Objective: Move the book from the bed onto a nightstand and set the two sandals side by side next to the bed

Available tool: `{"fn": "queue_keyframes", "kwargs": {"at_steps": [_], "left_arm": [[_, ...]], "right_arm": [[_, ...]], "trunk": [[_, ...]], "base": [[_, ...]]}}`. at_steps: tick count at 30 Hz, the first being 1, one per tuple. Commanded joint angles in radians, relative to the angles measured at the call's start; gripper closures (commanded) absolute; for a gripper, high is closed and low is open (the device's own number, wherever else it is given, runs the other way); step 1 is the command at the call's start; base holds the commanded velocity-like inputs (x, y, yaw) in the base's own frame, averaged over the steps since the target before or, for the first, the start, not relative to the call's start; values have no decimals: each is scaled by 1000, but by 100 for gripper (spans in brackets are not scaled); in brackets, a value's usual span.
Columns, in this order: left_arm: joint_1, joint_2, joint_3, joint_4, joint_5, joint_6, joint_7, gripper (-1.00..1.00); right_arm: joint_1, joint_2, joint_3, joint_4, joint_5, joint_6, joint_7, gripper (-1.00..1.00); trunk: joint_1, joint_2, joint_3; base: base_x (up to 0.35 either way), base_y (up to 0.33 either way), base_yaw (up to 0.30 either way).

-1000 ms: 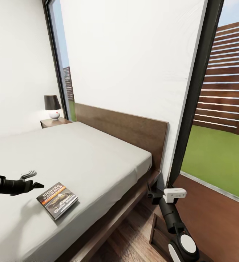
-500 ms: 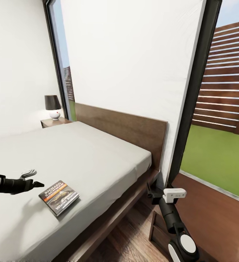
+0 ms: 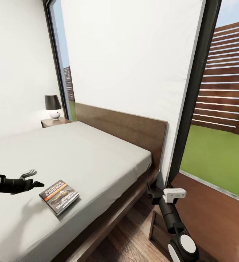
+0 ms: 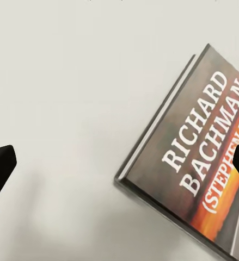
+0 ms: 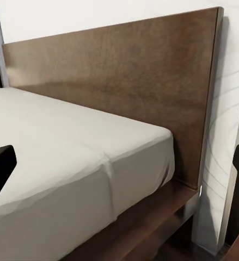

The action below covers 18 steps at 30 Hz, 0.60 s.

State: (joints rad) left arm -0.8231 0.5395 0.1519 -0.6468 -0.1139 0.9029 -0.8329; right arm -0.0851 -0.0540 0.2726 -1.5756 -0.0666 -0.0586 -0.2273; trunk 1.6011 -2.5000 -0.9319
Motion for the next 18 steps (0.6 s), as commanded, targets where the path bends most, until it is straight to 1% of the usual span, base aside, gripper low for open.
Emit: {"fn": "queue_keyframes", "kwargs": {"at_steps": [1,8,12,18], "left_arm": [[-1,-1,5,-3,-11,5,-9,-100],[-1,-1,5,-16,-11,5,-9,-100],[-1,-1,5,-20,-11,5,-7,-100],[-1,-1,5,-22,-11,-1,-5,-100]], "right_arm": [[-1,-1,3,0,-7,-4,-7,-100],[-1,-1,3,0,-8,-4,-7,-100],[-1,-1,3,0,-8,-4,-7,-100],[-1,-1,3,0,-8,-4,-7,-100]], "trunk": [[0,0,-1],[0,0,-1],[0,0,-1],[0,0,-1]], "base": [[-2,0,0],[-1,-36,0],[14,-111,0],[88,-135,0]]}}
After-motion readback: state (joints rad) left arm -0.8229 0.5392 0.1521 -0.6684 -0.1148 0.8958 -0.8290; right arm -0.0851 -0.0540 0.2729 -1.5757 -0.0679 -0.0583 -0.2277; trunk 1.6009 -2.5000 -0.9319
